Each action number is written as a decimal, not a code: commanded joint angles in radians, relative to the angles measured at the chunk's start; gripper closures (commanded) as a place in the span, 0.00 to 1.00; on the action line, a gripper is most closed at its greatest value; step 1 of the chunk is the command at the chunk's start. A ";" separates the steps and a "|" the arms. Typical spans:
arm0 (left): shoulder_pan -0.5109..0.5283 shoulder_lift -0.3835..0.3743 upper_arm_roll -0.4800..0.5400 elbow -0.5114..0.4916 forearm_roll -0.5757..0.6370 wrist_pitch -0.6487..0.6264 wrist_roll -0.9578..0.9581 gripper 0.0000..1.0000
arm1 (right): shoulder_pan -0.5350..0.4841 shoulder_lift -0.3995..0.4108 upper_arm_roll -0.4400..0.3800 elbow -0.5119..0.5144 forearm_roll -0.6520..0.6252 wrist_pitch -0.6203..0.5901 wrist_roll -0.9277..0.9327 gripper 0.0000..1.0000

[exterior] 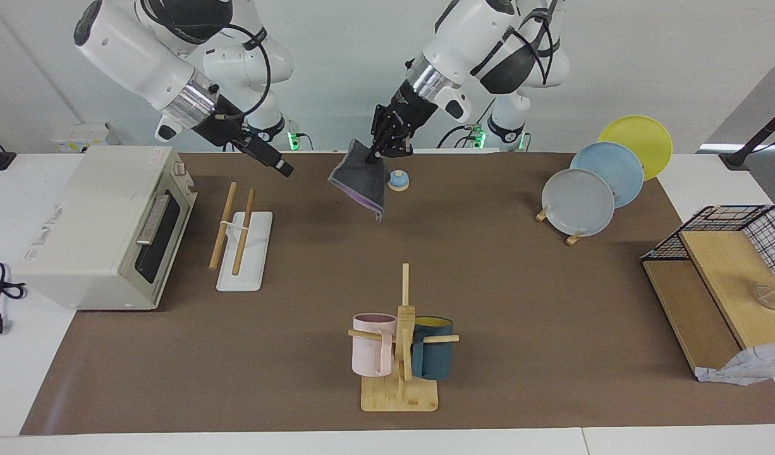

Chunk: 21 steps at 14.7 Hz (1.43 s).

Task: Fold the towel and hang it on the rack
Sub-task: 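Grasp the towel with the right gripper while the left gripper holds it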

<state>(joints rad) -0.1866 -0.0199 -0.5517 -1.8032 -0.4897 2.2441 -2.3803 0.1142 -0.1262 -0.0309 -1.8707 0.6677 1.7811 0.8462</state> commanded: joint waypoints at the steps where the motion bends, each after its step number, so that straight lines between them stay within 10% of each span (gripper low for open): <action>1: -0.016 -0.040 0.009 -0.042 -0.013 0.031 -0.039 1.00 | 0.031 -0.032 0.002 -0.060 0.097 0.099 0.233 0.00; 14: -0.014 -0.046 0.010 -0.042 -0.013 0.046 -0.076 1.00 | 0.174 -0.010 0.006 -0.140 0.148 0.293 0.380 0.00; 16: -0.014 -0.046 0.010 -0.042 -0.013 0.046 -0.077 1.00 | 0.197 -0.004 0.009 -0.140 0.148 0.342 0.375 0.28; 18: -0.014 -0.046 0.010 -0.042 -0.013 0.046 -0.077 1.00 | 0.211 -0.001 0.008 -0.131 0.183 0.347 0.375 0.97; 21: -0.014 -0.046 0.010 -0.042 -0.013 0.046 -0.079 1.00 | 0.213 -0.001 0.008 -0.131 0.194 0.347 0.373 1.00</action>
<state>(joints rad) -0.1942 -0.0299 -0.5509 -1.8113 -0.4897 2.2748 -2.4438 0.3296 -0.1252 -0.0239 -1.9984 0.8343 2.1196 1.2441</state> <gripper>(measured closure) 0.965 0.621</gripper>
